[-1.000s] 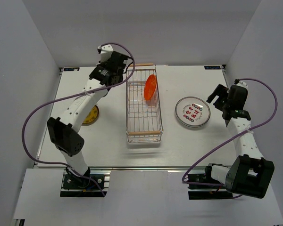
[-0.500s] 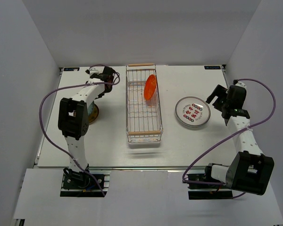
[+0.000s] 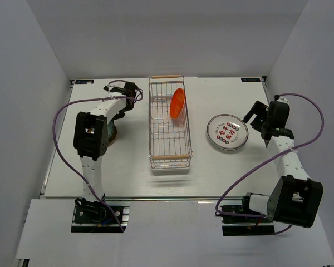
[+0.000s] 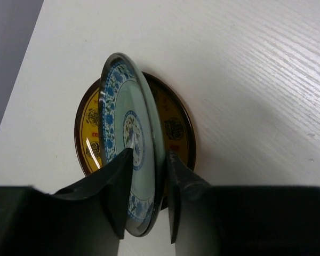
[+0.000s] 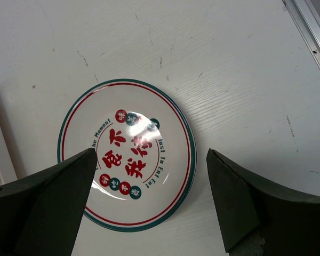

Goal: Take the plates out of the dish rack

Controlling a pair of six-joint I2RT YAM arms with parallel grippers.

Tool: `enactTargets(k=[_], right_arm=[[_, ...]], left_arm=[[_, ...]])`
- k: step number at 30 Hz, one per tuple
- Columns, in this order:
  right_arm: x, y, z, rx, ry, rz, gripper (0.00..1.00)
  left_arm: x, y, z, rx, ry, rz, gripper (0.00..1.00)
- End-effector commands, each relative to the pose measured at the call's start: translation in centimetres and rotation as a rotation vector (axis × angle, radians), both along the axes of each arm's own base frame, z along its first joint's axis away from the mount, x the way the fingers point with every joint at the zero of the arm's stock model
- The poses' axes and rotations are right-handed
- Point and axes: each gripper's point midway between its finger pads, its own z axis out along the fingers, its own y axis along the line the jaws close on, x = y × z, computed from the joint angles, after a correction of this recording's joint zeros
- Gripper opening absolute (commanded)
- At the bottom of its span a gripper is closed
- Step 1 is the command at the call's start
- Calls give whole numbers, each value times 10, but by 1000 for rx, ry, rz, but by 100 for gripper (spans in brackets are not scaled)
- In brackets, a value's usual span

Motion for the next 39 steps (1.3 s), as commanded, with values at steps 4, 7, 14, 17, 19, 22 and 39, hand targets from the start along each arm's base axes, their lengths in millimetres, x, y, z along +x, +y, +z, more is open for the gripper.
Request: enactTargets(k=[4, 7, 14, 17, 19, 22, 39], right_arm=[[3, -4, 4, -14, -7, -11, 89], [3, -3, 4, -11, -5, -8, 89], [1, -6, 4, -15, 1, -23, 89], [2, -7, 2, -17, 13, -32, 89], [1, -6, 3, -13, 14, -29, 89], [1, -6, 4, -12, 11, -26, 89], [-2, -15, -3, -28, 63, -75, 89]], left_arm=[[-2, 1, 21, -28, -47, 31, 53], [-1, -1, 30, -49, -67, 27, 68], [-2, -10, 58, -99, -120, 4, 98], [-7, -14, 72, -110, -130, -7, 98], [-7, -18, 80, -144, -143, -17, 98], [-1, -36, 96, -250, -184, -97, 98], [40, -326, 195, -818, -353, -1128, 98]])
